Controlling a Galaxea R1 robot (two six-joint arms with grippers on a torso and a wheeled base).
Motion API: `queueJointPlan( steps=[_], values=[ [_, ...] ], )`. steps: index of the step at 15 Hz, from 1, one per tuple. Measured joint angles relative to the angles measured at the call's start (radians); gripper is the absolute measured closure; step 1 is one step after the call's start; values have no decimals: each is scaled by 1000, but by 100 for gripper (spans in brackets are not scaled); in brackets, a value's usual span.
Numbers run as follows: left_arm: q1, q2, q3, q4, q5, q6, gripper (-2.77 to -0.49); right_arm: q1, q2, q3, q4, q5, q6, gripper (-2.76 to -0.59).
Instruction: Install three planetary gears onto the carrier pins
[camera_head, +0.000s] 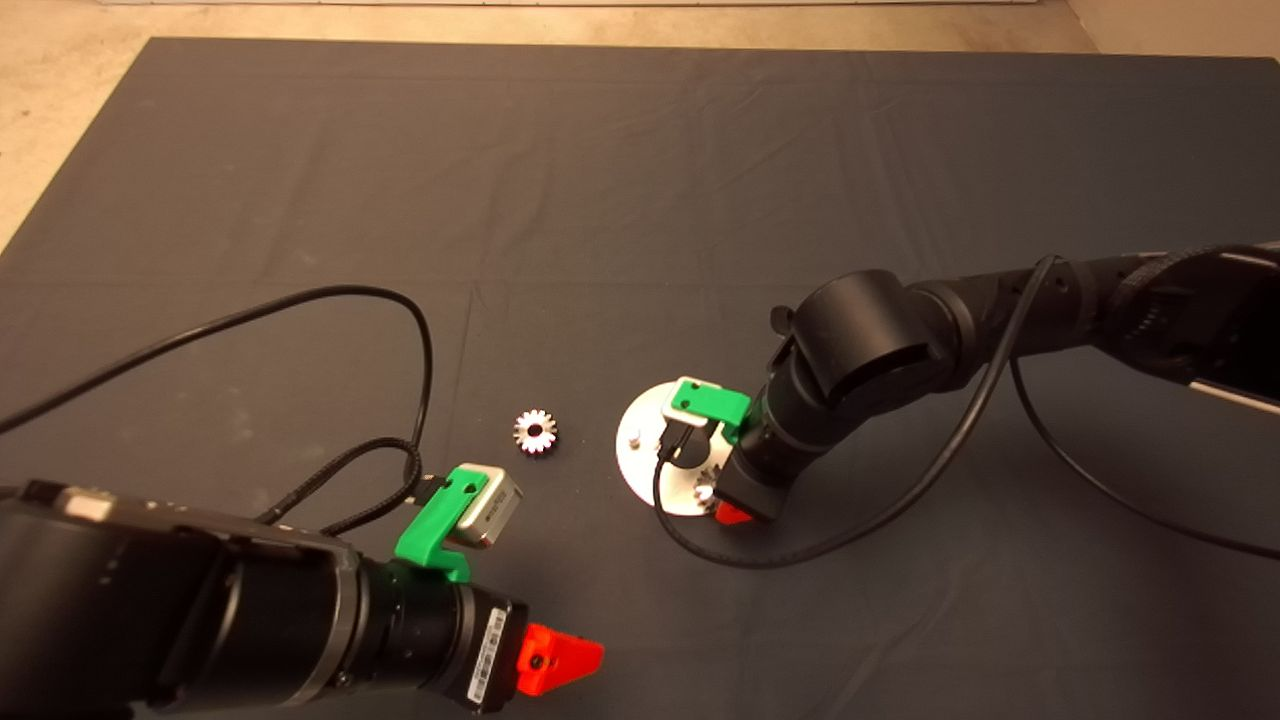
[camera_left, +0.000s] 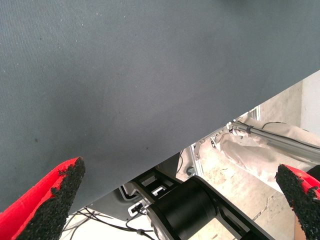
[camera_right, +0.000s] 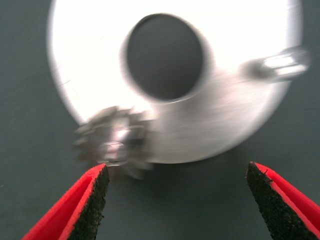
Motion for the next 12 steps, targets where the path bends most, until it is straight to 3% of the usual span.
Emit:
queueJointPlan(
  steps=[2,3,4,6,10,12],
  values=[
    [0,0,0,0,0,0,-276,103,-47,-22,-1,5,12,-209],
    [0,0,0,0,1,0,-276,143,-83,-30,-1,5,15,-214],
    [0,1,0,0,0,0,-276,162,-120,-38,-1,3,19,-216],
    [0,3,0,0,0,0,-276,160,-171,-50,-1,-10,22,-224],
    [0,3,0,0,1,0,-276,167,-223,-50,-1,2,22,-245],
    [0,5,0,0,0,0,-276,166,-253,-50,-1,-1,22,-252]
  ],
)
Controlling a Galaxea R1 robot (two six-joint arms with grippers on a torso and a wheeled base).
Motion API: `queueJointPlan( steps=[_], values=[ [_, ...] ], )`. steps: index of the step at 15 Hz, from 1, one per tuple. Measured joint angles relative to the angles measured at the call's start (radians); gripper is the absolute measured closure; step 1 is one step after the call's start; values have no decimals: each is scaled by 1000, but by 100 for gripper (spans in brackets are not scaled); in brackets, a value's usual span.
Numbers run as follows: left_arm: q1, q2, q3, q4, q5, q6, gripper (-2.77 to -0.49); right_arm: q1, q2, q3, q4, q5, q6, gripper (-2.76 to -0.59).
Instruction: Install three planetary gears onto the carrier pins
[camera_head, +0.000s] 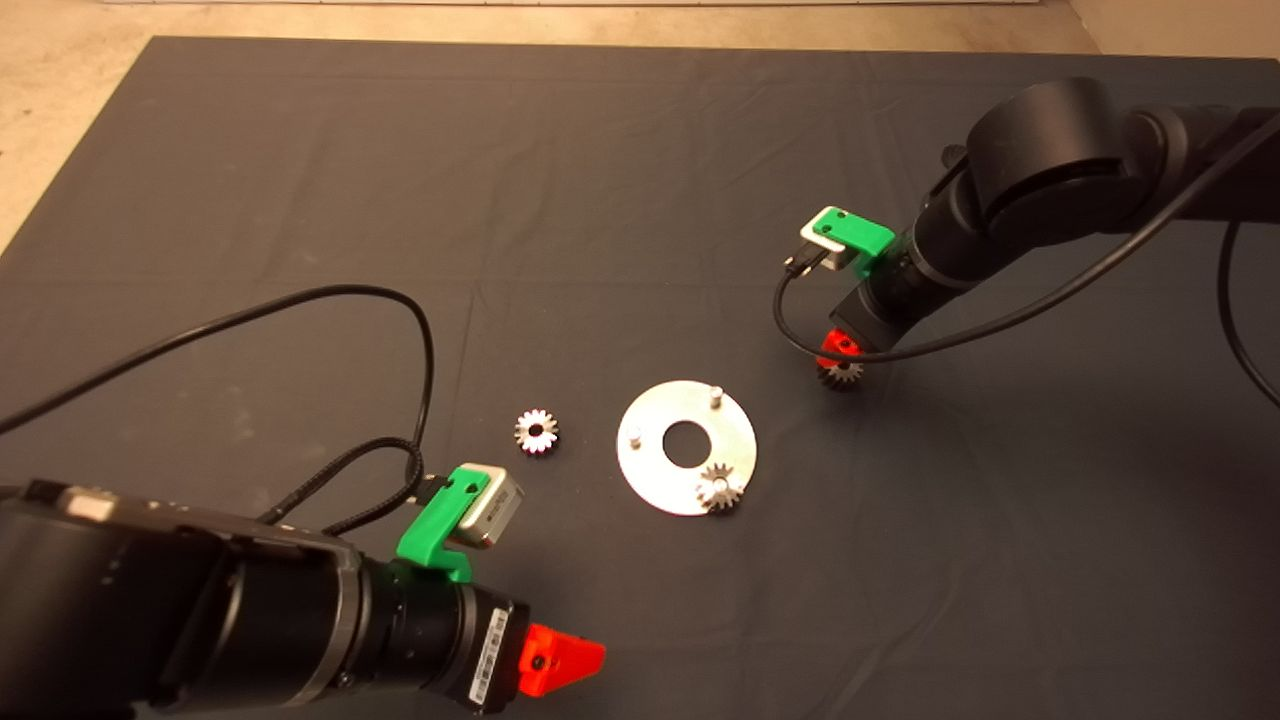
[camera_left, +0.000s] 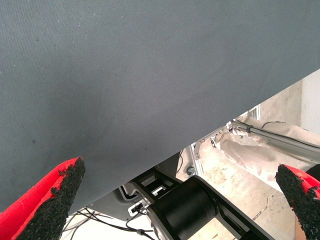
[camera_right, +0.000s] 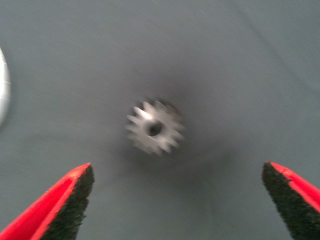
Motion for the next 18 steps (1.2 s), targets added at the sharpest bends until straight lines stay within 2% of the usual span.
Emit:
queueJointPlan(
  steps=[2,6,9,10,11,15,16,18],
  values=[
    [0,0,0,0,0,0,-276,-2,-16,0,0,-3,0,-260],
    [0,1,0,0,-1,0,-276,-50,-32,0,0,4,6,-260],
    [0,1,0,0,-5,0,-276,-68,-41,-1,0,-1,15,-260],
    [0,1,0,0,-6,0,-276,-72,-41,-1,0,3,15,-260],
    [0,1,0,0,-6,0,-276,-75,-41,-5,0,12,16,-260],
    [0,1,0,0,-6,0,-276,-96,-40,-50,0,105,16,-260],
    [0,0,0,0,-6,0,-276,-102,-37,-62,0,122,16,-260],
    [0,1,0,0,-6,0,-276,-105,-35,-76,0,141,16,-260]
  ],
)
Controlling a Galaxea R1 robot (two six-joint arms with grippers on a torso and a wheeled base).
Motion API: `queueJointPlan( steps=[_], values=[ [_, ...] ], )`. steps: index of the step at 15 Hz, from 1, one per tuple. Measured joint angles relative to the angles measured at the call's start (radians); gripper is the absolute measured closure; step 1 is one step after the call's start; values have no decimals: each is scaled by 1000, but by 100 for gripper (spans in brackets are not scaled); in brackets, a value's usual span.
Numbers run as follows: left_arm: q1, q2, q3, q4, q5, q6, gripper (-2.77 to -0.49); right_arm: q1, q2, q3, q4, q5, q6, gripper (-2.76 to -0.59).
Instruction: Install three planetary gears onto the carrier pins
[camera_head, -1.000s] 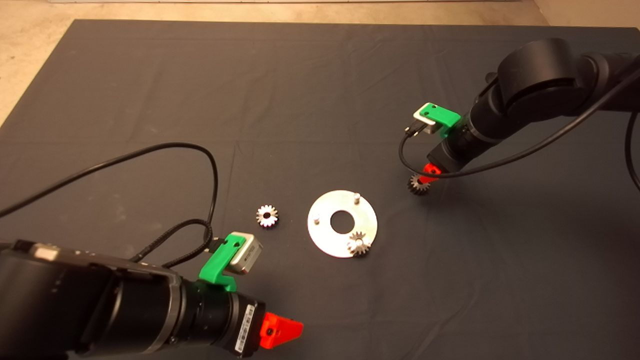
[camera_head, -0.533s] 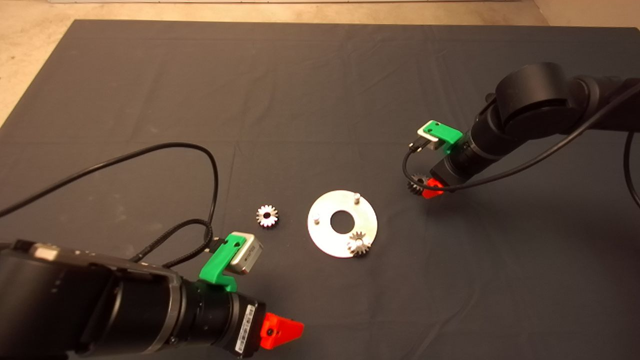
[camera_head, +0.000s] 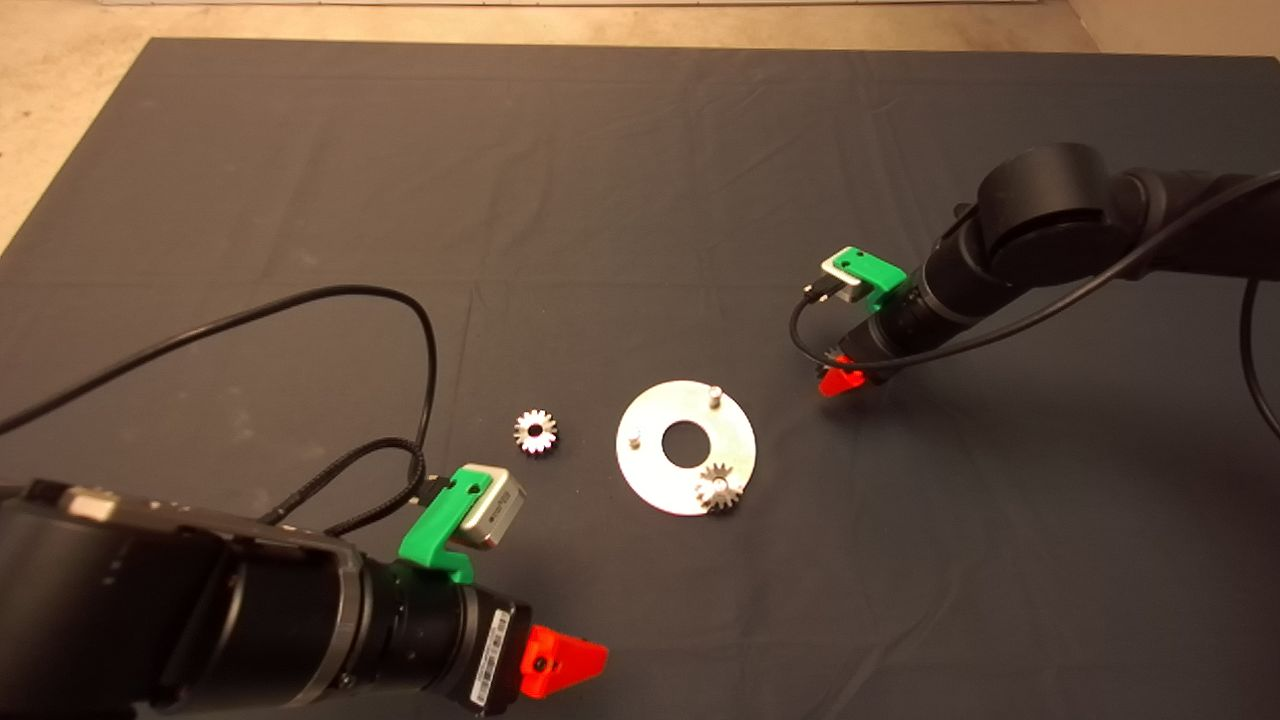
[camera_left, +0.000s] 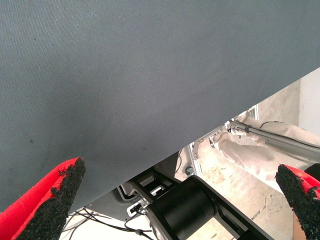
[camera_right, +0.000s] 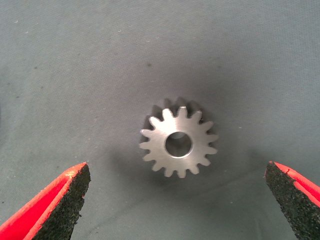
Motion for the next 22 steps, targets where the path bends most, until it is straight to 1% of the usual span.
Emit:
queueJointPlan(
  steps=[2,3,6,8,9,11,12,14,15,16,17,18,19,20,21,22],
  values=[
    [0,0,0,0,0,0,-276,-1,0,-16,0,18,0,-260],
    [0,0,0,0,0,0,-276,-3,0,-20,0,23,0,-259],
    [0,-3,0,0,0,0,-276,-7,0,-20,0,24,0,-254],
    [0,-5,0,0,-1,0,-276,-17,0,-20,0,26,0,-253],
    [0,-5,0,0,-2,0,-276,-26,0,-20,0,26,0,-244],
    [0,-6,0,0,-2,0,-276,-39,0,-20,0,27,0,-238],
    [0,-5,0,0,-3,0,-276,-38,0,-20,0,27,0,-229],
    [0,-6,0,0,-3,0,-276,-39,0,-20,0,27,-1,-223],
    [0,-6,0,0,-5,0,-276,-39,0,-20,0,28,-1,-213],
    [0,-6,0,0,-8,0,-276,-39,0,-20,0,28,-1,-209],
    [0,-6,0,0,-9,0,-276,-39,0,-21,0,29,-1,-208],
    [0,-6,0,0,-9,0,-276,-39,0,-23,0,32,-1,-199],
    [0,-6,0,0,-10,0,-276,-39,0,-29,0,40,-1,-197],
    [0,-6,0,0,-10,0,-276,-39,0,-38,0,45,-1,-195],
    [0,-6,0,0,-10,0,-276,-40,0,-45,0,45,-1,-184],
    [0,-6,0,0,-10,0,-276,-43,0,-48,0,45,-1,-180]
  ],
)
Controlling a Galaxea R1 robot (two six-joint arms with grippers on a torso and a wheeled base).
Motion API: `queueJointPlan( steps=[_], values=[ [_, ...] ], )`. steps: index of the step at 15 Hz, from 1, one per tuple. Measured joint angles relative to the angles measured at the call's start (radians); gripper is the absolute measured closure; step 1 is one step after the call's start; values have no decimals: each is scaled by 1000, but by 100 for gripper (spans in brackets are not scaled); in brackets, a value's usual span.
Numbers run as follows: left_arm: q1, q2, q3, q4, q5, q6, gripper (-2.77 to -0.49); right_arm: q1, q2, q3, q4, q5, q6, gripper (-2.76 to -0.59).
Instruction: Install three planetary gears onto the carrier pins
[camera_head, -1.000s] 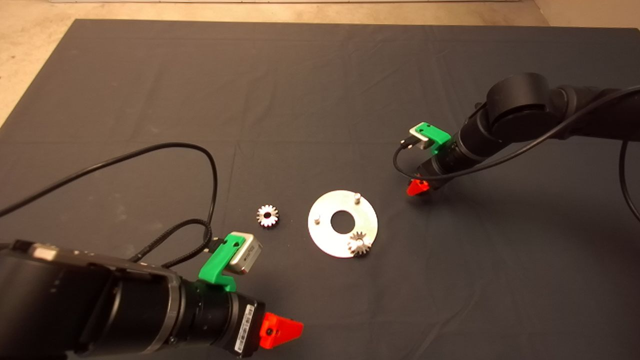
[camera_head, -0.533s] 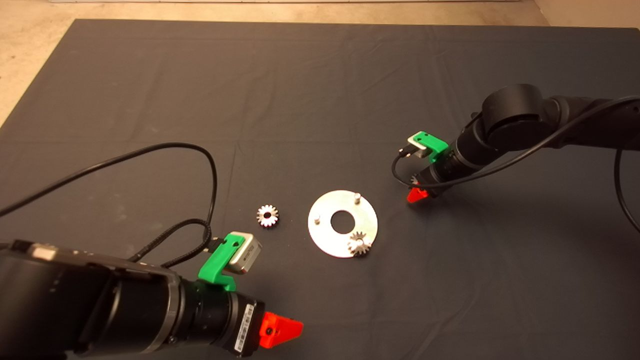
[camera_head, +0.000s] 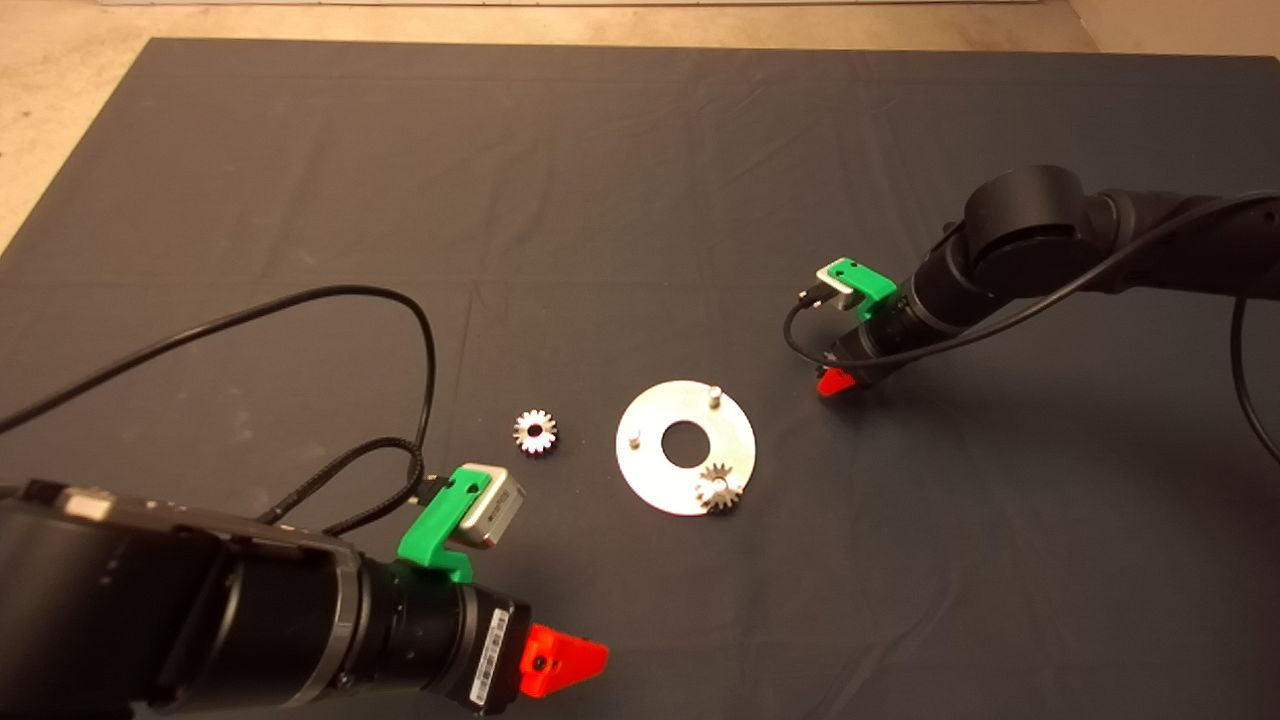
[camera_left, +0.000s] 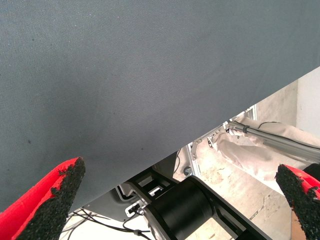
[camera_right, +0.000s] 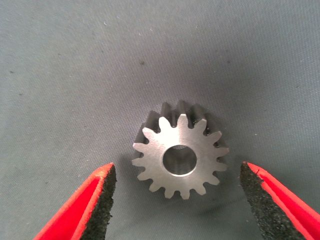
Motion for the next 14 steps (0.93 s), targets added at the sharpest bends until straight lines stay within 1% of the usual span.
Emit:
queueJointPlan(
  steps=[2,3,5,6,7,9,10,12,13,14],
  values=[
    [0,0,0,0,0,0,-276,-10,0,0,0,2,0,-177],
    [0,0,0,0,0,0,-276,-13,0,0,0,3,0,-168],
    [0,0,0,0,-1,0,-276,-13,0,0,0,6,0,-166],
    [0,0,0,0,-1,0,-276,-13,0,0,0,13,0,-157],
    [0,0,0,0,-1,0,-276,-13,0,-1,0,19,0,-154],
    [0,0,0,0,-1,0,-276,-13,3,-10,0,22,-1,-150],
    [0,0,0,0,-1,0,-276,-13,4,-19,0,23,-9,-140],
    [0,0,0,0,-1,0,-276,-12,5,-32,0,23,-21,-130],
    [0,0,0,0,-1,0,-276,-12,5,-32,0,29,-24,-124],
    [0,0,0,0,-1,0,-276,-12,5,-32,0,35,-24,-123]
  ],
)
